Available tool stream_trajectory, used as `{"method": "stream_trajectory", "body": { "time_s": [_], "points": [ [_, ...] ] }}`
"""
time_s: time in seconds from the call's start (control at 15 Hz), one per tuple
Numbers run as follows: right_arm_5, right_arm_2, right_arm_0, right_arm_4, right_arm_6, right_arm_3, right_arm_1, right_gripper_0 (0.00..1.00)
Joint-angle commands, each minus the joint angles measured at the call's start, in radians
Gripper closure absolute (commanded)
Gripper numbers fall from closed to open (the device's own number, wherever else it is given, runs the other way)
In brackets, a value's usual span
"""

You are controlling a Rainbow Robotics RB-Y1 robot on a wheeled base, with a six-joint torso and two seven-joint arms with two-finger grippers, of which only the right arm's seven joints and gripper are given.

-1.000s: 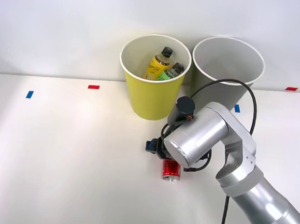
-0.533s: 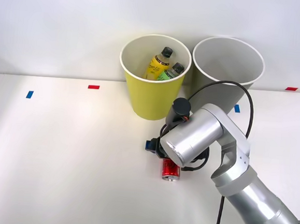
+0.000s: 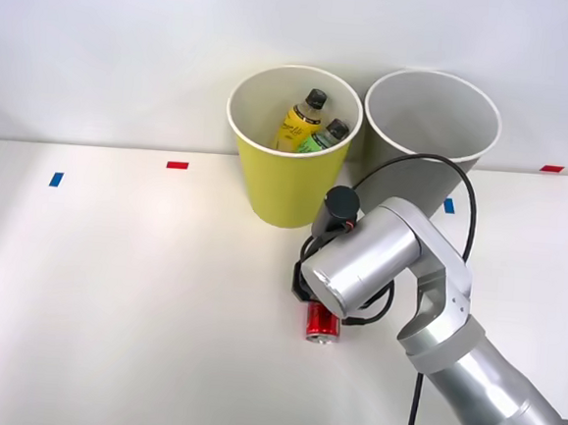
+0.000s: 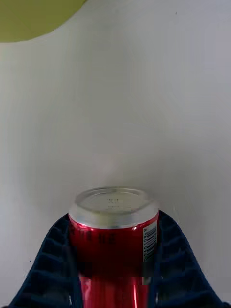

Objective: Put cans in the gray bin, plastic bottles in the light green bin

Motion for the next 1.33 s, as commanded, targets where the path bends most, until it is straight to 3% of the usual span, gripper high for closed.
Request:
{"method": "stream_trajectory", "body": {
  "time_s": [0.07, 0.2, 0.33, 0.6, 0.87, 1.2, 1.33],
  "points": [
    [-0.001, -0.003, 0.000, 0.000, 0.013, 0.000, -0.003, 1.00],
    [-0.021, -0.033, 0.000, -0.023, 0.069, -0.020, -0.014, 1.00],
    [-0.023, -0.108, 0.000, -0.075, 0.211, -0.036, -0.017, 1.00],
    [-0.023, -0.187, 0.014, -0.163, 0.383, -0.120, -0.073, 1.00],
    [-0.023, -0.316, 0.128, -0.259, 0.530, -0.309, -0.121, 1.00],
    [-0.077, -0.474, 0.302, -0.313, 0.730, -0.530, -0.113, 1.00],
    [-0.144, -0.553, 0.402, -0.399, 0.799, -0.606, -0.110, 1.00]
  ]
}}
